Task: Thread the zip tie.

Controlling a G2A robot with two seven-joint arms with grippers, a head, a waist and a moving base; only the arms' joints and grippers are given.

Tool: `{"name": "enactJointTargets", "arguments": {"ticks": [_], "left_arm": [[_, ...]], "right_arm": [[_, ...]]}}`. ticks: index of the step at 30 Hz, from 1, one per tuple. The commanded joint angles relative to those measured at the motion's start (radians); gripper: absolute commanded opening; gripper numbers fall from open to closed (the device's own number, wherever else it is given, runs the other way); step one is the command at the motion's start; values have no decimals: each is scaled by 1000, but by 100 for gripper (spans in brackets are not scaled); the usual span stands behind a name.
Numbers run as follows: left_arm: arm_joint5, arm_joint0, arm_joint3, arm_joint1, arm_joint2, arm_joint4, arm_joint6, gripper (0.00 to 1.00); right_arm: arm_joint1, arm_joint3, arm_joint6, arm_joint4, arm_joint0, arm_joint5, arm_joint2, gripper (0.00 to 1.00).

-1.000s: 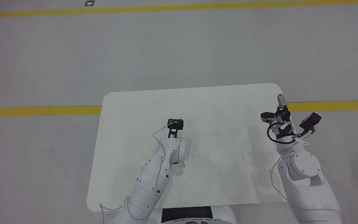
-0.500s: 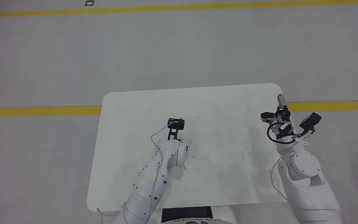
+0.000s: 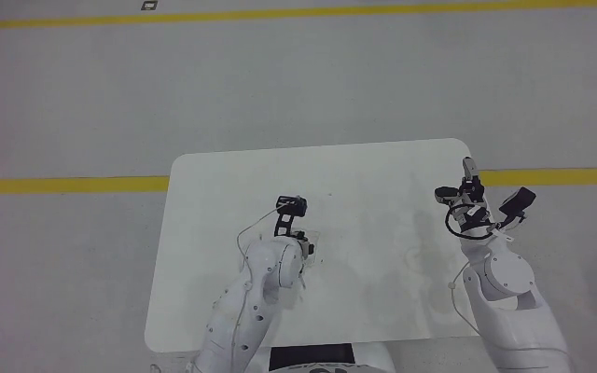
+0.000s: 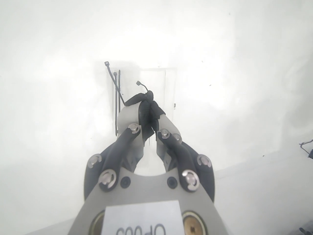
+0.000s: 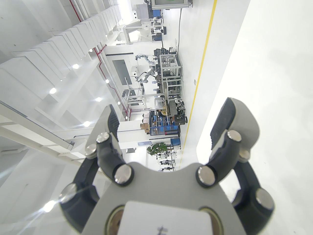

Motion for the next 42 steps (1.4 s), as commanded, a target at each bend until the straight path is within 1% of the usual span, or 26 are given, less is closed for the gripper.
{"name": "enactJointTargets", "arguments": {"ticks": [1, 4, 8, 10, 11, 21, 22, 24, 27, 28, 29, 30, 31, 35, 37, 38, 40, 42], "left_arm": [[-14, 12, -26, 4, -8, -17, -2, 0], [-33, 24, -51, 10, -21, -47, -5, 0], [-62, 33, -76, 17, -41, -99, -2, 0], [-79, 37, -85, 21, -51, -125, 5, 0], [-95, 37, -89, 23, -54, -132, 15, 0], [-95, 37, -89, 23, -54, -132, 15, 0], [-92, 38, -85, 23, -60, -156, 35, 0], [-88, 34, -89, 26, -96, -224, 42, 0], [-134, 27, -108, 36, -157, -308, 22, 0], [-162, 29, -114, 40, -184, -373, 6, 0], [-181, 29, -114, 43, -210, -424, -14, 0], [-199, 25, -113, 47, -237, -467, -31, 0], [-228, 21, -106, 53, -266, -510, -53, 0], [-298, 8, -69, 70, -340, -639, -102, 0], [-335, 2, -46, 77, -368, -713, -121, 0], [-358, -5, -30, 82, -388, -758, -134, 0], [-406, -12, -7, 90, -410, -832, -155, 0], [-458, -18, 31, 102, -428, -916, -157, 0]], "right_arm": [[0, 0, 0, 0, 0, 0, 0, 100], [0, 0, 0, 0, 0, 0, 0, 100], [0, 0, 0, 0, 0, 0, 0, 100], [0, 0, 0, 0, 0, 0, 0, 100], [0, 0, 0, 0, 0, 0, 0, 100], [0, 0, 0, 0, 0, 0, 0, 100], [0, 0, 0, 0, 0, 0, 0, 100], [0, 0, 0, 0, 0, 0, 0, 100], [0, 0, 0, 0, 0, 0, 0, 100], [0, 0, 0, 0, 0, 0, 0, 100], [0, 0, 0, 0, 0, 0, 0, 100], [0, 0, 0, 0, 0, 0, 0, 100], [0, 0, 0, 0, 0, 0, 0, 100], [0, 0, 0, 0, 0, 0, 0, 100], [0, 0, 0, 0, 0, 0, 0, 100], [0, 0, 0, 0, 0, 0, 0, 100], [0, 0, 0, 0, 0, 0, 0, 100], [0, 0, 0, 0, 0, 0, 0, 100]]}}
